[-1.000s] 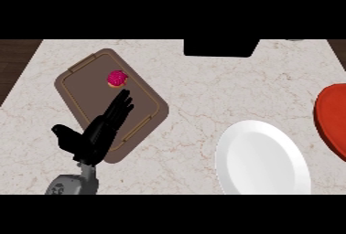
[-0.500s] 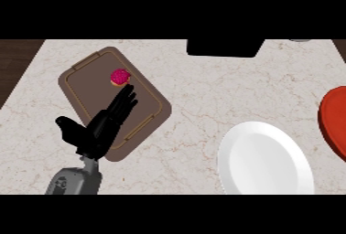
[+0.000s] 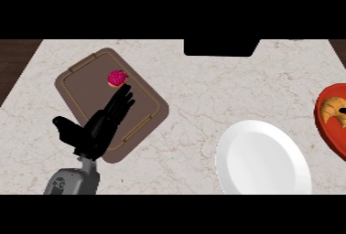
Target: Pick the croissant from the plate and place it in the bowl
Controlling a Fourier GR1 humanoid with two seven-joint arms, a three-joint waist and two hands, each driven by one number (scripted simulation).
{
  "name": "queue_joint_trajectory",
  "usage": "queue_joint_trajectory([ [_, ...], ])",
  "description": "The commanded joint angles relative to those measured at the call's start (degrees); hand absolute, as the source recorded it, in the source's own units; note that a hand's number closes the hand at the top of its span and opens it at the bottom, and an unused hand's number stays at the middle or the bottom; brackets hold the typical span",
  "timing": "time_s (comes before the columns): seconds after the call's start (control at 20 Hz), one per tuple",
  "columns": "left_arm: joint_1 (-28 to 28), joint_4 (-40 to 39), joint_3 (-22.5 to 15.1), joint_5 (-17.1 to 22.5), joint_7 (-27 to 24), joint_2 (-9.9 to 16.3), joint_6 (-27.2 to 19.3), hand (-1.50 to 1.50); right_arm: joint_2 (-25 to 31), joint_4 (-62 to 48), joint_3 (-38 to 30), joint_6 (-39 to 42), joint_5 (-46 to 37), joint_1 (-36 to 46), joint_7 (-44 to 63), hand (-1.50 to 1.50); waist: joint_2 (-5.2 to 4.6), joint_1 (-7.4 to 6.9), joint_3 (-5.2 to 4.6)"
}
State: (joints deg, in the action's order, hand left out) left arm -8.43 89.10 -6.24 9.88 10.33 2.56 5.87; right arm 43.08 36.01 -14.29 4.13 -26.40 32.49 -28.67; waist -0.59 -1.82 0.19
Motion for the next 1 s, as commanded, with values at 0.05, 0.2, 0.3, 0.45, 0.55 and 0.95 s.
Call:
queue_joint_trajectory([
  [0.05,2.8,-0.7,0.2,-0.5,-1.5,0.1,-0.2,0.00,-3.3,-2.0,-11.2,5.0,14.1,1.7,-8.8,-1.50,0.59,1.74,0.08],
  [0.2,1.8,-1.2,1.8,0.2,-2.1,0.7,0.1,0.00,0.6,-2.3,-15.6,13.9,19.8,0.2,-12.6,-1.50,0.72,2.81,-0.10],
  [0.3,5.0,2.1,-0.3,-0.5,-1.2,-0.6,-1.0,0.00,2.2,-2.9,-17.5,19.8,22.7,-3.4,-16.8,-1.50,0.92,2.60,-0.08],
  [0.45,2.5,2.0,1.0,-1.1,-0.3,-0.2,-2.4,0.00,5.5,-2.6,-20.9,29.1,27.3,-8.9,-20.6,-1.50,0.95,3.61,-0.13],
  [0.55,6.1,3.0,0.2,-0.1,-0.9,0.0,-0.6,0.00,8.1,-2.1,-23.4,33.7,30.9,-11.5,-18.9,-1.50,1.14,3.54,-0.17],
  [0.95,5.4,2.5,3.8,0.3,-1.5,1.5,-1.7,0.00,9.9,4.6,-29.1,46.2,40.8,-30.2,-24.7,-1.50,1.91,7.65,-0.07],
])
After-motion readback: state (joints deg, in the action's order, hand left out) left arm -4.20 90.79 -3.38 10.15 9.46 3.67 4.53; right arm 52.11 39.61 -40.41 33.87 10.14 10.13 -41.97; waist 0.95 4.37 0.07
